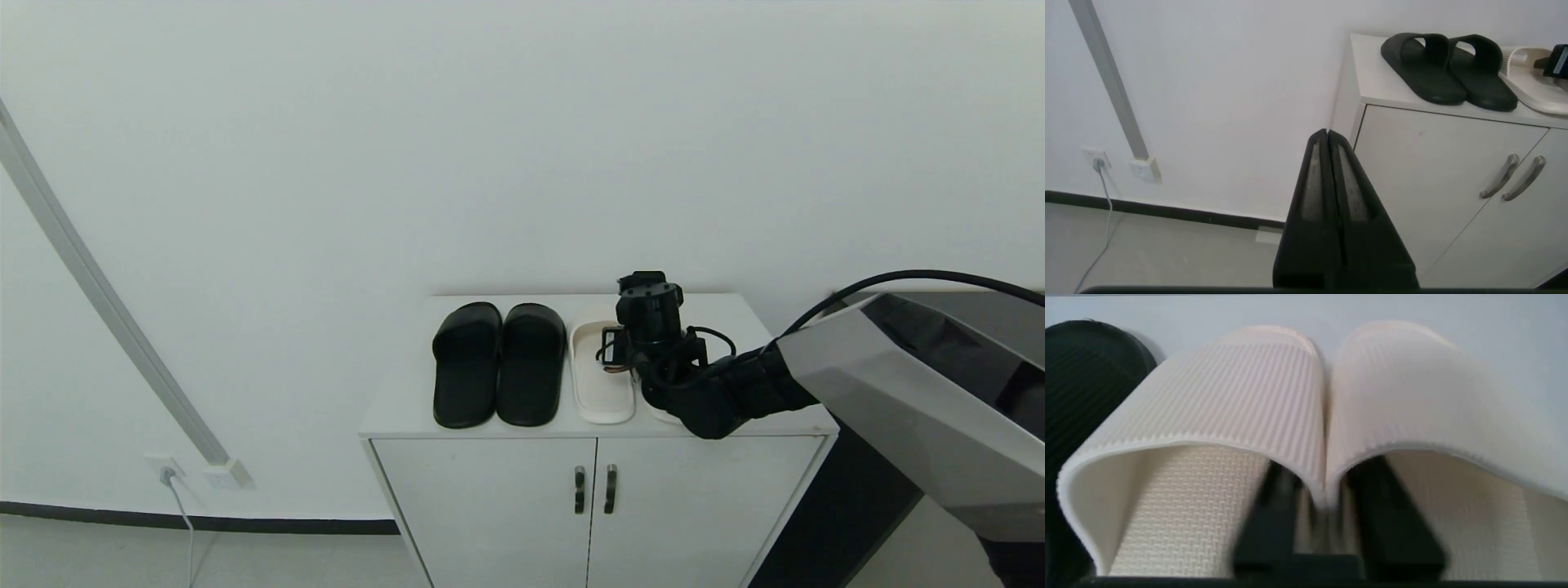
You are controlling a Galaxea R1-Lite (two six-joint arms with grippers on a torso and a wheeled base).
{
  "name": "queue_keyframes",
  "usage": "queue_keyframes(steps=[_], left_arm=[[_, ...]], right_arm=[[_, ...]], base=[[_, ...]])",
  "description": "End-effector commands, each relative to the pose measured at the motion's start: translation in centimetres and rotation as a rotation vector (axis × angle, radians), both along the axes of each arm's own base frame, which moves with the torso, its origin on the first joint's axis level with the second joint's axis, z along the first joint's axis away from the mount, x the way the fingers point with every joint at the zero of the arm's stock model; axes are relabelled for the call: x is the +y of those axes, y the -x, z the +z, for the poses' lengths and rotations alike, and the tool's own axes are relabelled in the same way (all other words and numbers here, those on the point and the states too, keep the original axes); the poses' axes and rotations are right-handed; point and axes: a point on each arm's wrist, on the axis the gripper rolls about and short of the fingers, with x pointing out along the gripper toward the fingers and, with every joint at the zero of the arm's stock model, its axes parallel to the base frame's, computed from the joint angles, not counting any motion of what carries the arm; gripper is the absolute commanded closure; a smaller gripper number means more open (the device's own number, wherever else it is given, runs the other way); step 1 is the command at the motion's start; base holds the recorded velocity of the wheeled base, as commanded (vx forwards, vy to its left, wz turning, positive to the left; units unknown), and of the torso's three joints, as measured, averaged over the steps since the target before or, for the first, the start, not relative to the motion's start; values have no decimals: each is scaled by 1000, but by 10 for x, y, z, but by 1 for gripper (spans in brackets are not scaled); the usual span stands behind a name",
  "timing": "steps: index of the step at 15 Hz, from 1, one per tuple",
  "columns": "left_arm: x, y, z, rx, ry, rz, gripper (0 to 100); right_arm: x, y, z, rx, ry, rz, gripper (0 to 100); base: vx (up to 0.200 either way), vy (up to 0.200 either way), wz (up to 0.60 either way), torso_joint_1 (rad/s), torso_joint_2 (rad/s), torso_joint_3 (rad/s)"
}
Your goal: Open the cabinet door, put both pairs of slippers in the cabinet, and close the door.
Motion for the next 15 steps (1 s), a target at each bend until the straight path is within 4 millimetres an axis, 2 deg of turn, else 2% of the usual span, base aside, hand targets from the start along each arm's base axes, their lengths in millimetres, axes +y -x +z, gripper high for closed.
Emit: queue_keyframes(steps=[1,4,7,12,15], left_arm=[[0,0,0,0,0,1,100],[0,0,0,0,3,1,100],[0,0,0,0,5,1,100],[0,0,0,-2,8,1,100],[0,0,0,-1,9,3,100]], right_arm=[[2,-2,-1,-3,2,1,100],[2,-1,4,-14,12,3,100],[2,14,29,-49,3,18,100],[-28,89,76,-58,49,128,100],[-49,140,87,-41,38,326,100]], base=[[0,0,0,0,0,0],[0,0,0,0,0,0],[0,0,0,0,0,0],[0,0,0,0,0,0],[0,0,0,0,0,0]])
